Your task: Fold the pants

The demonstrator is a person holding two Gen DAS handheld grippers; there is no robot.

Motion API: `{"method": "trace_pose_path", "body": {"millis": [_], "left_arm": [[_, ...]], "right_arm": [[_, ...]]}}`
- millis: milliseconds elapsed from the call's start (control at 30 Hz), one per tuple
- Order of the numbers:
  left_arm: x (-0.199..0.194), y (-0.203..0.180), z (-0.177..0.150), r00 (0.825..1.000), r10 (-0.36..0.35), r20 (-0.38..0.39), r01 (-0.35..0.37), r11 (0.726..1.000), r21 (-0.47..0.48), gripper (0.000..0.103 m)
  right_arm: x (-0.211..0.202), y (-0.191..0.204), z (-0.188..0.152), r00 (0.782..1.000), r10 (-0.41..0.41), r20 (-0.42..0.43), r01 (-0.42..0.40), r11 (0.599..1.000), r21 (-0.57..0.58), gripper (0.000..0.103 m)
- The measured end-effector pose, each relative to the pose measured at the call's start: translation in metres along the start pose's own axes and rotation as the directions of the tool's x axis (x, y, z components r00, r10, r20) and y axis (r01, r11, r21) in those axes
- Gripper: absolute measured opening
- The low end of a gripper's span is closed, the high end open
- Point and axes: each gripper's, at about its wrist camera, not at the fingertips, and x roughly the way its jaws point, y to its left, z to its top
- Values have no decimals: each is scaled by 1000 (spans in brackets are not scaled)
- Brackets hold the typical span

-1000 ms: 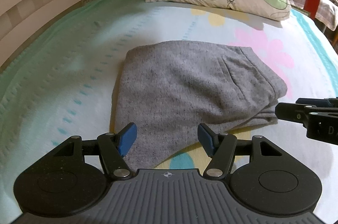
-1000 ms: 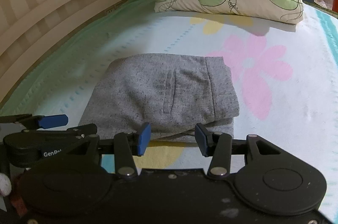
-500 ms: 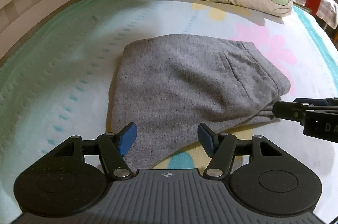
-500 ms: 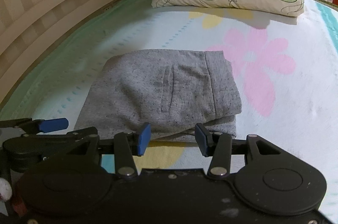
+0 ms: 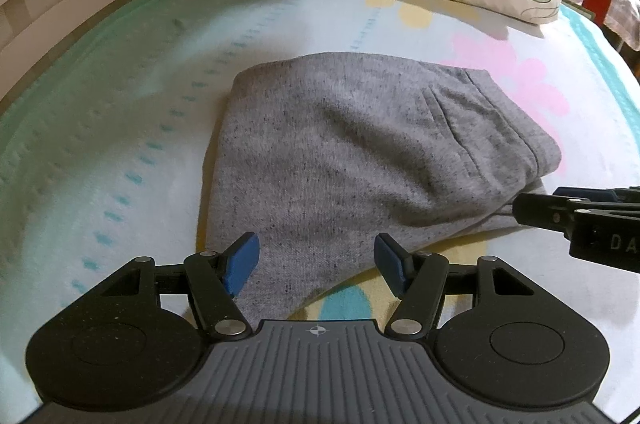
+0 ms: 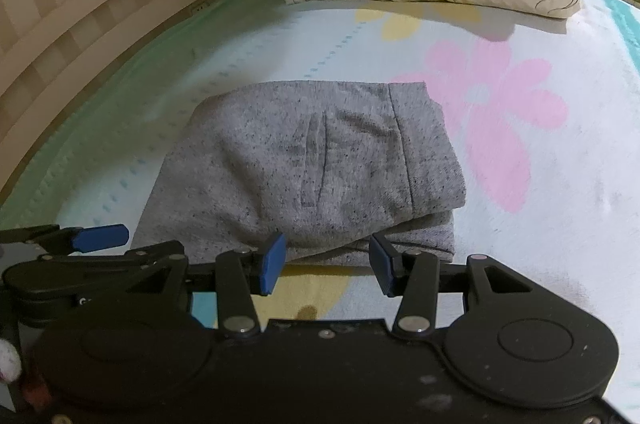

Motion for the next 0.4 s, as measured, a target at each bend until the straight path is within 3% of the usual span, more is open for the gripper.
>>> {"method": "trace_pose_path", "body": {"millis": [400], "left_arm": [[4, 3, 2, 1000, 12, 16, -12, 1000, 3, 62]], "right_arm": [[6, 2, 0, 1000, 4, -8, -4, 1000, -5, 50]]}}
